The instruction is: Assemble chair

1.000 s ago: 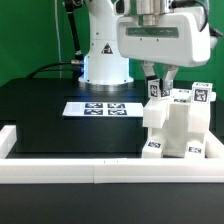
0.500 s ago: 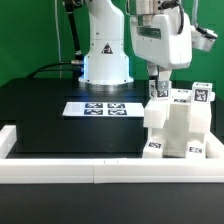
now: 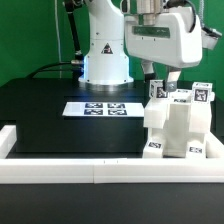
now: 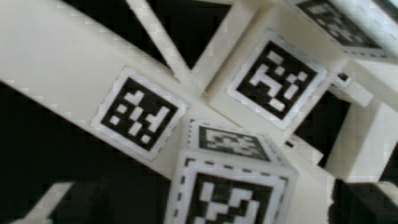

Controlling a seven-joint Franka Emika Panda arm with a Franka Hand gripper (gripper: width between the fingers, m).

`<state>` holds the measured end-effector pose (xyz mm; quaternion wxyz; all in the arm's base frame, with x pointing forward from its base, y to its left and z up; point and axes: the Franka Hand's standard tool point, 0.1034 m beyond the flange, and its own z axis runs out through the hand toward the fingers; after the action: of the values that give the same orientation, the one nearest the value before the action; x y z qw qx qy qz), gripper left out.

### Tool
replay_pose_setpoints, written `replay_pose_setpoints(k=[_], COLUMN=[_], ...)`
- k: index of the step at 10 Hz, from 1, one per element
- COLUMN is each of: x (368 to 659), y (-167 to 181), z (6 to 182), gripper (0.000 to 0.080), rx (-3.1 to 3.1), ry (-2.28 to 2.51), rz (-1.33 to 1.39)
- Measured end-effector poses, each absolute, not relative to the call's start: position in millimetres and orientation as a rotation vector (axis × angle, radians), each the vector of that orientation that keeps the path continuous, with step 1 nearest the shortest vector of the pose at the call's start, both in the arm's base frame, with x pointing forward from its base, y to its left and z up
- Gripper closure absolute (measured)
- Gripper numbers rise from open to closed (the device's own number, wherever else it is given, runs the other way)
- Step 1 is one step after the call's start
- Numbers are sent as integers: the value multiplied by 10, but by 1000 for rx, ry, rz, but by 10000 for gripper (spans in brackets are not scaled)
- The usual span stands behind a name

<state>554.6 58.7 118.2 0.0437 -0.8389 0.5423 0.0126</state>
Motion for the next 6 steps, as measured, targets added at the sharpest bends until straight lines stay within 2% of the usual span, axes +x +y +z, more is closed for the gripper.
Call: replay_pose_setpoints(k=[6], x=[5550], y=[593], z=[1177], gripper=[150], rx=[-2905], ry=[936], rz=[-5])
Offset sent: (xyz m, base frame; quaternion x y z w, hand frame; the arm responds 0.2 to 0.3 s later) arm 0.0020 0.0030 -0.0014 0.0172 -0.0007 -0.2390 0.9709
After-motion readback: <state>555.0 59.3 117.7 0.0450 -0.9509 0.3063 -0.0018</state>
